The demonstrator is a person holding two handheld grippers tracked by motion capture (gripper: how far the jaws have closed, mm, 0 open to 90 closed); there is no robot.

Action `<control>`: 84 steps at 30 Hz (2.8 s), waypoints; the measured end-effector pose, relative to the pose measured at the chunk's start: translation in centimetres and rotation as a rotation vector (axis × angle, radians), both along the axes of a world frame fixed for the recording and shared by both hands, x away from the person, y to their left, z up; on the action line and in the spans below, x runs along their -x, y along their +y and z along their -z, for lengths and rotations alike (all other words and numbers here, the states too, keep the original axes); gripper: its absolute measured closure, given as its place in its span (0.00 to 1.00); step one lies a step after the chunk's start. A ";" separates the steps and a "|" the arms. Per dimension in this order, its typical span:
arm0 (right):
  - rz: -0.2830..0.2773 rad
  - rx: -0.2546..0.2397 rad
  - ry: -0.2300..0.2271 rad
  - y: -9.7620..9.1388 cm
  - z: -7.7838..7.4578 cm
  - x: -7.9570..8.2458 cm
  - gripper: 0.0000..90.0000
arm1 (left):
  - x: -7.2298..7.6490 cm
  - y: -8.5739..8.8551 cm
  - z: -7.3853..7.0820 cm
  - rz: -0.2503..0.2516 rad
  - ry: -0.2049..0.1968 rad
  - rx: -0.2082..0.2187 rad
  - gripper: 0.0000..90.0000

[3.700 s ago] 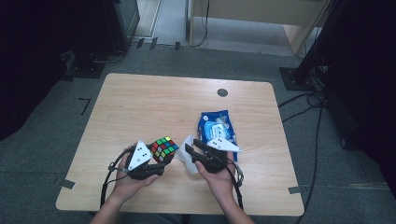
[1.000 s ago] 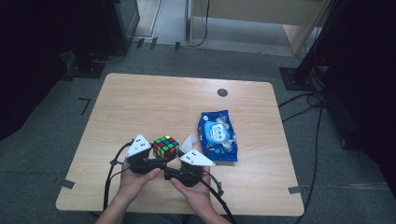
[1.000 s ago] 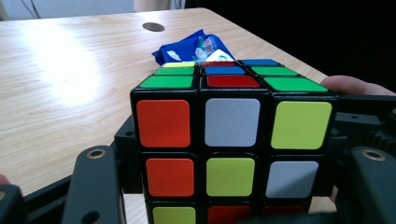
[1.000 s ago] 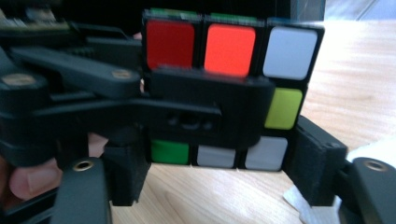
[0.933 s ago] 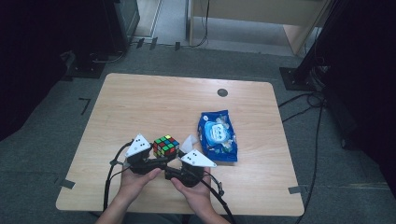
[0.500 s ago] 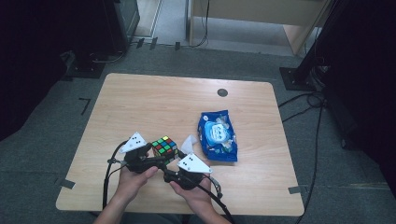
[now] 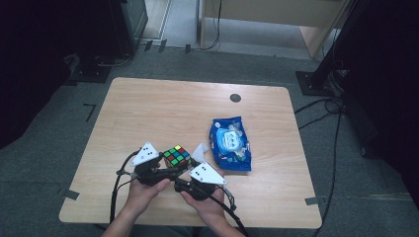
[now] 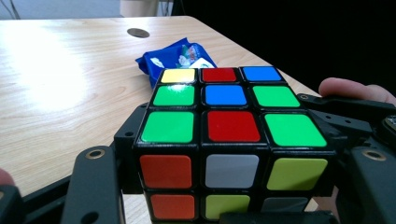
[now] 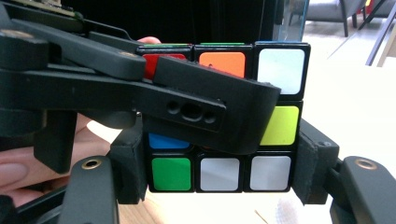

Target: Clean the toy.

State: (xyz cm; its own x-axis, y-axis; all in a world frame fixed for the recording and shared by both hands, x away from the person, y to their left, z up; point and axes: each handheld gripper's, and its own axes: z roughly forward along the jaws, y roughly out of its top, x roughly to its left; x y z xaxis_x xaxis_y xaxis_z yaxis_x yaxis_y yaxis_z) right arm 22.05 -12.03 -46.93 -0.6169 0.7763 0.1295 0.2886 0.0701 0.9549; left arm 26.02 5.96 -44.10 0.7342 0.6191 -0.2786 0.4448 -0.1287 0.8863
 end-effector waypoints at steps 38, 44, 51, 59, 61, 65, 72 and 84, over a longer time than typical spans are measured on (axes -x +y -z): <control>-0.184 0.019 0.387 -5.9 -5.4 -3.4 0.38 | 2.0 -0.7 1.9 0.082 -0.445 -0.423 0.21; -0.221 0.066 0.434 -4.7 -4.9 -3.4 0.38 | 2.4 -1.3 2.0 0.095 -0.470 -0.434 0.21; -0.233 0.090 0.474 -4.3 -4.5 -3.5 0.38 | 2.6 -1.5 2.2 0.114 -0.496 -0.446 0.24; -0.243 0.097 0.508 -4.0 -4.2 -3.7 0.38 | 2.9 -1.7 2.3 0.132 -0.525 -0.454 0.29; -0.240 0.089 0.519 -4.0 -4.1 -3.7 0.38 | 3.0 -1.7 2.3 0.132 -0.530 -0.459 0.31; -0.234 0.084 0.515 -4.1 -4.0 -3.7 0.38 | 3.1 -1.8 2.5 0.131 -0.553 -0.483 0.33; -0.217 0.060 0.527 -4.2 -3.9 -3.9 0.38 | 3.1 -1.9 2.5 0.136 -0.548 -0.464 0.38; -0.196 -0.037 0.386 -6.0 -5.2 -3.9 0.25 | 1.9 0.0 2.2 0.079 -0.480 -0.414 0.38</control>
